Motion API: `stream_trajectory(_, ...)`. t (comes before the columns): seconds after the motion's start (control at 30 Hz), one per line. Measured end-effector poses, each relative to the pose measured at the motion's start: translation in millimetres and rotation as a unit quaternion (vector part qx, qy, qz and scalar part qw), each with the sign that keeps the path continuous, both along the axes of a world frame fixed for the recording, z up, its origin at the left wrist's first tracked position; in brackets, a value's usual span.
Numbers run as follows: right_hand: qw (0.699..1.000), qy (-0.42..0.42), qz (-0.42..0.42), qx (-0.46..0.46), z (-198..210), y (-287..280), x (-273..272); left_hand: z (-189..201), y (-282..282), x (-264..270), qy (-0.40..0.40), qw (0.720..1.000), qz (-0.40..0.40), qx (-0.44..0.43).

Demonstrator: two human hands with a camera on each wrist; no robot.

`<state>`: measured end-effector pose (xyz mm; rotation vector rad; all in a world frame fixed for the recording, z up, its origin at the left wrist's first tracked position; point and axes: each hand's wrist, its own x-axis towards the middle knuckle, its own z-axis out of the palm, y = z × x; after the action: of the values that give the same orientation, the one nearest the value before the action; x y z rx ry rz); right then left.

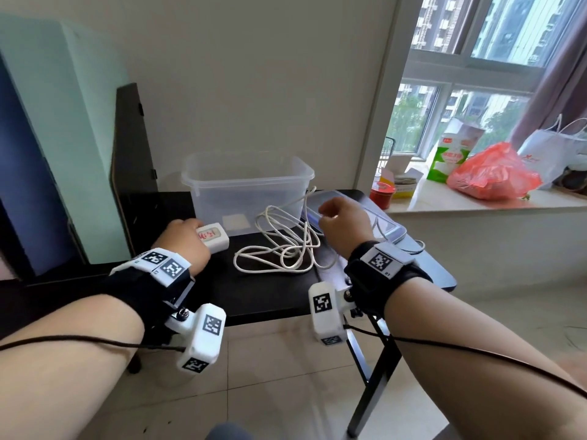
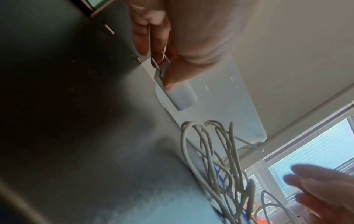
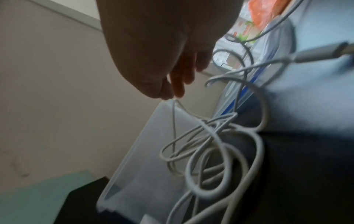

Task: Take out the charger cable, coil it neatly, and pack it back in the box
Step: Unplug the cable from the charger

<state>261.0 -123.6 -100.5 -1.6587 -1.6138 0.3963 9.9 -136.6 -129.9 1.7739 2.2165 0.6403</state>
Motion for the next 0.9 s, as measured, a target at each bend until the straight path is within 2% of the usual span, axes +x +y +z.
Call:
stream_trajectory(0.23,0.978,-0.076,0.19,-0.04,-1,-4,-63,5,-6,-4,-0.042,0.999,-0.014,0.016)
stream_trajectory(0.4,0.946,-0.21,0.235,-0.078,-9,0,-91,3,-10,-14,-0.05,0.998,-0.025,0.015)
stream_trajectory(0.53,0.945,-0.239,0.21,-0.07,-15,4,-101,1,-13,-19,-0.059,0.998,-0.03,0.018)
stream_trajectory(0.7,0.973,-0.139,0.184,-0.026,-8,1,-89,-1,-17,-20,-0.072,0.996,-0.045,0.022)
stream_trajectory(0.9,0.996,-0.057,0.057,0.025,1,-4,-44,8,-22,0,-0.08,0.993,-0.076,0.04)
